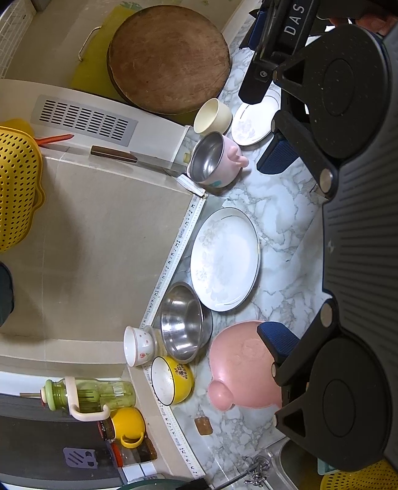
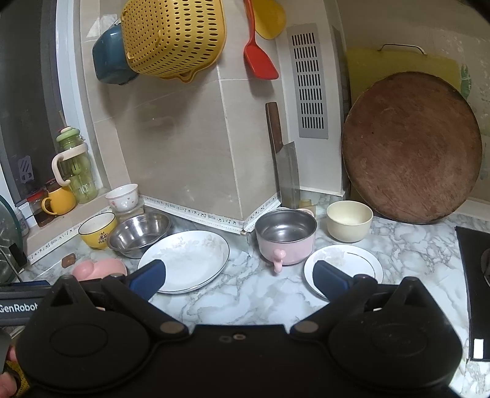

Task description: Organize plates and bowls

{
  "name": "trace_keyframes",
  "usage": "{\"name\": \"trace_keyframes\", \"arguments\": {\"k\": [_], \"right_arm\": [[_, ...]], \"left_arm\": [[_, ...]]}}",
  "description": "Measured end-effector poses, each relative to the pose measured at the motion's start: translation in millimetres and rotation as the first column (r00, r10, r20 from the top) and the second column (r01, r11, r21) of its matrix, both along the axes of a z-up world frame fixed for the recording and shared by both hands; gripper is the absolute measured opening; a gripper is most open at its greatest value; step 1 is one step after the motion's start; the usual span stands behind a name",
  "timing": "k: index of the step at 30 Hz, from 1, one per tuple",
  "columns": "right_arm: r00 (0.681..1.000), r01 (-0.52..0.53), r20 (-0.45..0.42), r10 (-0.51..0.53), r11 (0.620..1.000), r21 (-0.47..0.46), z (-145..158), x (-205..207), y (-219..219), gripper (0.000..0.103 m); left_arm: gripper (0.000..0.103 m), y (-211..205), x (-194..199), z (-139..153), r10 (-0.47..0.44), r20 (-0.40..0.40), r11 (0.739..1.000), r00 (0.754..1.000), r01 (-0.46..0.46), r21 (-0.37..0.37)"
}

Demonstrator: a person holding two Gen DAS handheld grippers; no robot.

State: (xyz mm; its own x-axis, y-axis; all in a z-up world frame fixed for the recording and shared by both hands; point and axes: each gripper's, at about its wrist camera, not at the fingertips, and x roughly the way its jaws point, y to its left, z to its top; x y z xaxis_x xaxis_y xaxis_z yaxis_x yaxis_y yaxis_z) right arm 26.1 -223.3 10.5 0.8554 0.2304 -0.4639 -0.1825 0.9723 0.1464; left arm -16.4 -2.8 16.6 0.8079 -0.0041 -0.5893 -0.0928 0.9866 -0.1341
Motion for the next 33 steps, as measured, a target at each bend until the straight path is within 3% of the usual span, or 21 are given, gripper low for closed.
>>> {"name": "trace_keyframes", "arguments": {"k": [17,25,33], "right_arm": [[0.998,-0.059,0.005,0.059,0.998,-0.007,1.7,9.5,10.7,0.103],[0.994,-0.105,-0.016,0.104,0.994,-0.024,-9.1,36.5,18.0,0.103],[0.99,-0.123,-0.073,0.118,0.989,-0.076,-31.8,93.1,31.1,0.103]], "left_arm": [[0.103,13.8,1.8,-2.2,0.031,0.013,0.999,0.999,-0.03,-0.043],[0.103,25.0,33.3,-23.0,0.059,-0.044,0.998,0.997,-0.06,-0.017],[0.103,50.5,85.6,-41.2,0.098,-0.082,0.995,0.992,-0.095,0.041]]}}
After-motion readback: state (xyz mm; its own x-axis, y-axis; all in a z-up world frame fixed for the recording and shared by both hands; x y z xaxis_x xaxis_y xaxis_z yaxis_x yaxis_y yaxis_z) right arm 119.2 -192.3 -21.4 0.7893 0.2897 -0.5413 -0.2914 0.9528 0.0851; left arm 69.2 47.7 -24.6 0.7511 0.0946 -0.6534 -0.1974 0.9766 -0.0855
